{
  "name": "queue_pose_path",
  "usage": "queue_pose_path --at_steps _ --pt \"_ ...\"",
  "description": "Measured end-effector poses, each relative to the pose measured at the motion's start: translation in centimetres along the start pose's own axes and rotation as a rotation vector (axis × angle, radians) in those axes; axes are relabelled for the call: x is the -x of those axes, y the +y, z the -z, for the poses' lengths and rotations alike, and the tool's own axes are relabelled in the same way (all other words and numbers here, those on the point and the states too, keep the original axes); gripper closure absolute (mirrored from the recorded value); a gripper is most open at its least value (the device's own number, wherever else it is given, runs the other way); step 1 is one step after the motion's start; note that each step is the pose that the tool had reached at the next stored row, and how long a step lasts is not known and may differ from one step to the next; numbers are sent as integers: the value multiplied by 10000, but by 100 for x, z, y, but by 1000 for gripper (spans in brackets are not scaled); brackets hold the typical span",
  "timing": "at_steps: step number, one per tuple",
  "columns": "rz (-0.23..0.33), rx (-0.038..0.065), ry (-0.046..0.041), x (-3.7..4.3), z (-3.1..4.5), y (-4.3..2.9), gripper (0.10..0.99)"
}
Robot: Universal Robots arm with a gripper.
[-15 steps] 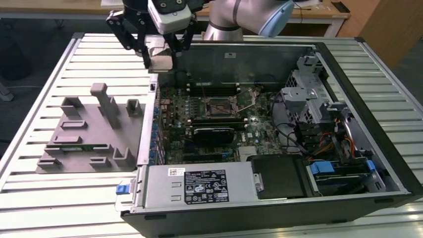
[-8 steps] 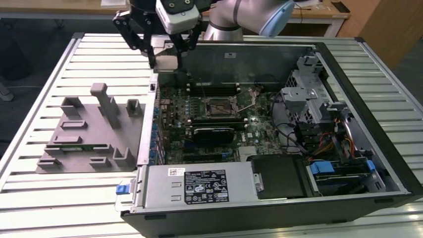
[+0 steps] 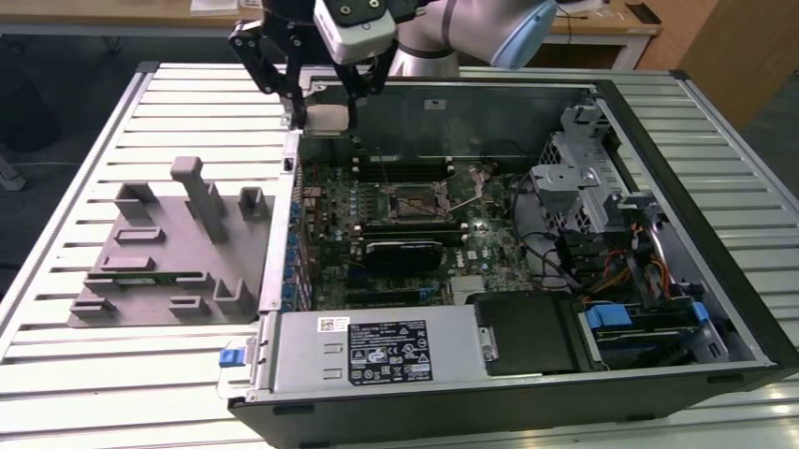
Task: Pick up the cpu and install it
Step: 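Pick up the cpu and move it towards the insertion slot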
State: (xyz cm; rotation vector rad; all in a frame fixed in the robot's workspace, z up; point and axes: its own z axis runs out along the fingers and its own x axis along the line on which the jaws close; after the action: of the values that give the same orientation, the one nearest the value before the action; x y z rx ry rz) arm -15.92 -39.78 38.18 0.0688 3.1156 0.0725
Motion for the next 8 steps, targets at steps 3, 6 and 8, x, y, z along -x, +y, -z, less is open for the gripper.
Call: queue_pose_path --at_steps 3,6,8 --pt "0 0 0 46 -1 3 545" --pt "1 0 0 96 -2 6 545" --pt "0 0 1 135 -3 9 545"
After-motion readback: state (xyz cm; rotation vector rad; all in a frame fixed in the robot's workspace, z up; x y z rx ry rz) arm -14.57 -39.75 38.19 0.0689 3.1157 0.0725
